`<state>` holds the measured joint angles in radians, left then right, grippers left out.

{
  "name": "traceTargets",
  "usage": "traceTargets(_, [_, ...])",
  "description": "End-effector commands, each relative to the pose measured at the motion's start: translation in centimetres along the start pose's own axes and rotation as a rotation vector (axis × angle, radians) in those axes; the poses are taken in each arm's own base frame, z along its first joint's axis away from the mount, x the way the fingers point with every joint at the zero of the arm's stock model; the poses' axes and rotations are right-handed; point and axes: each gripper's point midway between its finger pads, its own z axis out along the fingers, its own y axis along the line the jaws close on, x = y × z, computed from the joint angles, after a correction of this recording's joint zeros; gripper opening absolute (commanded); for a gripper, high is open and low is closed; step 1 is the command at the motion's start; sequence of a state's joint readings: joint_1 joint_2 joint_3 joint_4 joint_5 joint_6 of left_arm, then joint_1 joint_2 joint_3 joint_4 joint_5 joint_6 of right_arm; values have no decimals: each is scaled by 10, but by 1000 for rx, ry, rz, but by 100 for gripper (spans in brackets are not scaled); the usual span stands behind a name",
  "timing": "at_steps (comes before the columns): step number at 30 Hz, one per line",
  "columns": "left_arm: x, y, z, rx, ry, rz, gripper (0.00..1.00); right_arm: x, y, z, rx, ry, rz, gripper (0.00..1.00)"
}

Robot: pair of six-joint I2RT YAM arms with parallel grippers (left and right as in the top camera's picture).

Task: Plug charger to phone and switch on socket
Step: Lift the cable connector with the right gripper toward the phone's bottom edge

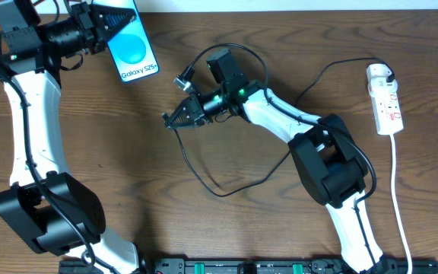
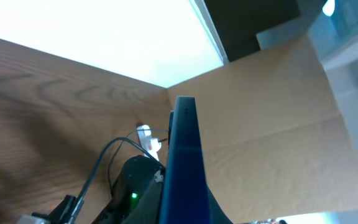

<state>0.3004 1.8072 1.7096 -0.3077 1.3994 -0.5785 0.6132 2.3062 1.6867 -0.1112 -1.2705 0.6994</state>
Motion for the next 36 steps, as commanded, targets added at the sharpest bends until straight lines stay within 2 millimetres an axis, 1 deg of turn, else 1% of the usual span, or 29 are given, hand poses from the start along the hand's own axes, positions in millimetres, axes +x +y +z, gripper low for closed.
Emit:
traceTargets(1, [-6, 0, -3, -31, -35, -64, 7, -1, 11, -12, -60, 19, -27, 1])
traceTargets(3, [-8, 2, -3, -43, -45, -64, 7, -2, 16, -17, -87, 24, -59, 1])
traceTargets(8, [-14, 12, 1, -98, -88, -110, 7, -3, 32, -24, -154, 42, -208, 1])
traceTargets(15, [-14, 23, 11, -128, -93, -125, 7, -4, 39, -32, -187, 49, -288, 1])
traceTargets(18, [-10, 38, 18, -128, -70, -151, 7, 0, 42, -40, -222, 68, -331, 1])
traceTargets(24, [-7, 72, 29, -132, -43, -205, 7, -7, 38, -56, -216, 40, -329, 1])
traceTargets(30, [-14, 72, 32, -105, -49, -166, 7, -13, 34, -63, -194, 10, -307, 1])
traceTargets(33, [-22, 66, 32, -87, -69, -158, 7, -19, 30, -63, -168, -14, -284, 1])
traceTargets(36, [-31, 58, 32, -66, -90, -140, 7, -25, 33, -63, -158, -30, -250, 1])
